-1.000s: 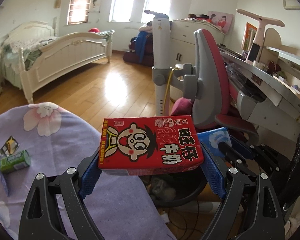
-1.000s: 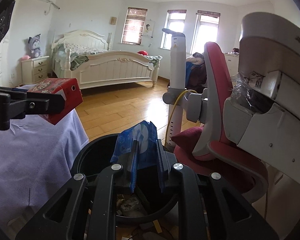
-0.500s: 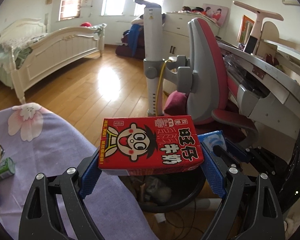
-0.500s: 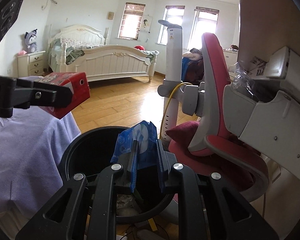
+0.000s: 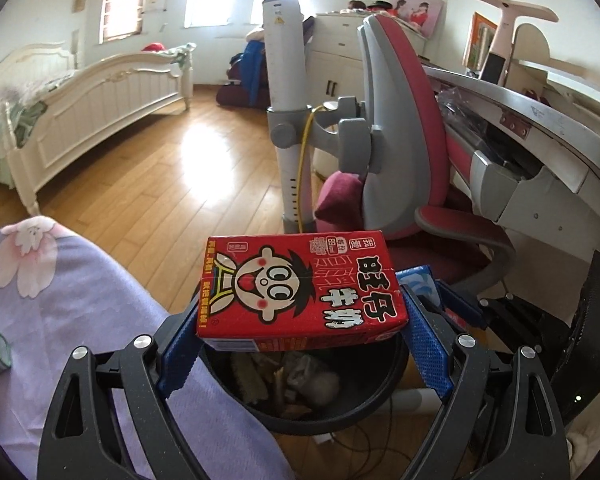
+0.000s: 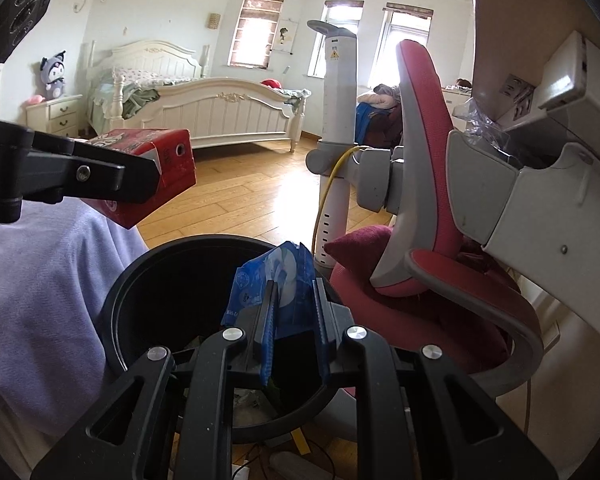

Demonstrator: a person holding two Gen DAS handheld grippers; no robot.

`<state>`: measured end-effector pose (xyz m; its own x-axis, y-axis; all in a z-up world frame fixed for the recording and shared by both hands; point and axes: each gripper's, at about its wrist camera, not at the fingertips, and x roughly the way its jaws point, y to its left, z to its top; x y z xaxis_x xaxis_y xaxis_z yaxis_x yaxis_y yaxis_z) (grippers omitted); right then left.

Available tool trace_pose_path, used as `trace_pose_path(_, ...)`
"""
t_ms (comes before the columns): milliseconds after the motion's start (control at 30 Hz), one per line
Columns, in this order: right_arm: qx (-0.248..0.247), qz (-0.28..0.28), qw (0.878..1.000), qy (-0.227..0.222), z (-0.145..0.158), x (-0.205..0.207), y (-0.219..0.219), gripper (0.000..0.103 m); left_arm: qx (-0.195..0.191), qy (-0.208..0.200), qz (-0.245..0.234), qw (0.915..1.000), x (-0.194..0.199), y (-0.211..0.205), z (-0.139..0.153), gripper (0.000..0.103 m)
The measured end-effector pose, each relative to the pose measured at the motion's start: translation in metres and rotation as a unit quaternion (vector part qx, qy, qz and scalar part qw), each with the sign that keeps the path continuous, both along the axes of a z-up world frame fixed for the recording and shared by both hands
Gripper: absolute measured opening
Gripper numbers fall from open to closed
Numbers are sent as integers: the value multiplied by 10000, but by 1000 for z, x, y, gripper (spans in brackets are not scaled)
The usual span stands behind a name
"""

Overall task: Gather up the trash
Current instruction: 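Carry blue packet and red milk box over the black bin and release both, then move both open tools back over the table items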

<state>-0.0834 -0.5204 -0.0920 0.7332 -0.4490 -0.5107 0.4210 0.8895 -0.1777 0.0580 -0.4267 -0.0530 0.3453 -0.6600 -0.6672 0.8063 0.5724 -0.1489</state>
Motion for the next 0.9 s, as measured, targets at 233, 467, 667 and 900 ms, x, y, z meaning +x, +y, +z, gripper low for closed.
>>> trace_pose_path(233,-104,-141,9998,15,1,0,-1,22,8,-98,-24,9999,0,-7,6,88)
trace_pose_path(467,-246,-163,9996,-44,6,-8,4,55,-36,-330,-45,9994,-9,-7,15,95)
trace_pose_path(667,-116,-5,9999,-96,13,-7,13,55,-219,-462,63,9987,-14,15,31,98)
trace_pose_path(900,-14,335,9992,-218,27,-2,38,57,-370,-570,649,9956,-11,69,47,98)
